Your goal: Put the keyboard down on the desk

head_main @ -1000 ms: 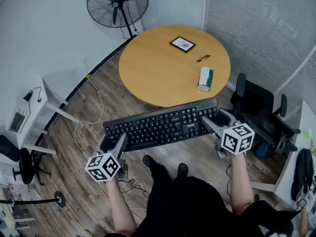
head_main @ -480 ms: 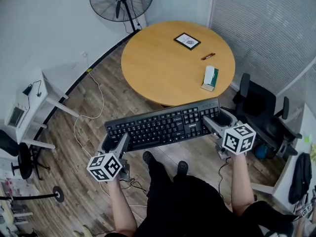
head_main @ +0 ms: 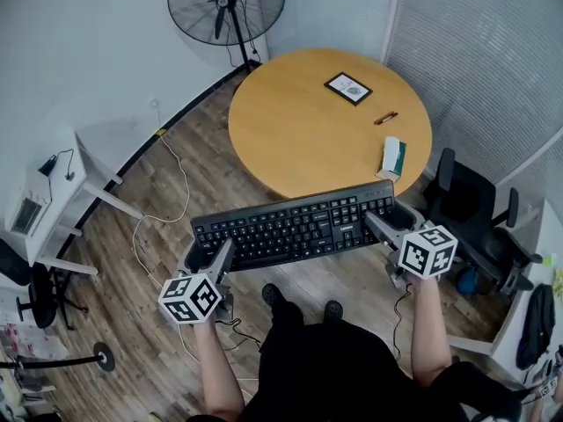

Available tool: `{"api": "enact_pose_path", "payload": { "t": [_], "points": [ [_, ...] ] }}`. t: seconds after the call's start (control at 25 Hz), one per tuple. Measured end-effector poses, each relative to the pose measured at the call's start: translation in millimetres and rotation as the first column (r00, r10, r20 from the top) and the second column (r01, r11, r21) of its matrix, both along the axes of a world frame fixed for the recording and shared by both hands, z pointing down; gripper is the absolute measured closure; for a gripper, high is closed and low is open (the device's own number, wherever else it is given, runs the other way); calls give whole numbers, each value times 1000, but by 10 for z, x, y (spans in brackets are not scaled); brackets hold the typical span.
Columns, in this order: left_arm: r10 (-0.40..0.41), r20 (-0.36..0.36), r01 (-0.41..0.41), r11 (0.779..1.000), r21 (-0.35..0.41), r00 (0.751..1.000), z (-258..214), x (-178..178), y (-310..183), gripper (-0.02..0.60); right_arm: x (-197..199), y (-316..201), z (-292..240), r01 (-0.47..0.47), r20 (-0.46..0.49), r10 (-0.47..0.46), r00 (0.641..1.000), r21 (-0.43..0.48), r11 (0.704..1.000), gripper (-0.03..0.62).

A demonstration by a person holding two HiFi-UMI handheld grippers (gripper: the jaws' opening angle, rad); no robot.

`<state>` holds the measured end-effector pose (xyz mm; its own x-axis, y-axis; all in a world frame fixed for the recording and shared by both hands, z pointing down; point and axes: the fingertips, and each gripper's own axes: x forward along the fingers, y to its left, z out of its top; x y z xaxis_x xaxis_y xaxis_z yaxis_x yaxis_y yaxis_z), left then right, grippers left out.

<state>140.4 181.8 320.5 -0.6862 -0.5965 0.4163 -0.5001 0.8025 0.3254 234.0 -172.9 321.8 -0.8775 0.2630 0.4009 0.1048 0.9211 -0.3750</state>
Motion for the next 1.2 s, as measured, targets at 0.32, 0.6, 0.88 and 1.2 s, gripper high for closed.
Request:
{"api": "enact_pose_path", "payload": {
  "t": [0.32, 0.6, 0.88, 1.2],
  "points": [
    [6, -1, -6, 1000, 14, 1000, -39, -932, 722, 236, -903, 728, -90, -12, -4, 12, 1000, 12, 1000, 284],
    [14, -4, -14, 1000, 6, 1000, 36, -1205, 963, 236, -1161, 975, 20, -16, -14, 16, 1000, 0, 1000, 284],
    [15, -14, -15, 1000, -20, 1000, 100, -1306, 1106, 236, -1244, 1126, 160, -15, -27, 15, 1000, -26, 1000, 284],
    [17, -90, -20, 999, -33, 996, 389, -1356, 1144, 236, -1301, 1163, 413, -22, -98, 19, 995, -32, 999, 284]
  ]
}}
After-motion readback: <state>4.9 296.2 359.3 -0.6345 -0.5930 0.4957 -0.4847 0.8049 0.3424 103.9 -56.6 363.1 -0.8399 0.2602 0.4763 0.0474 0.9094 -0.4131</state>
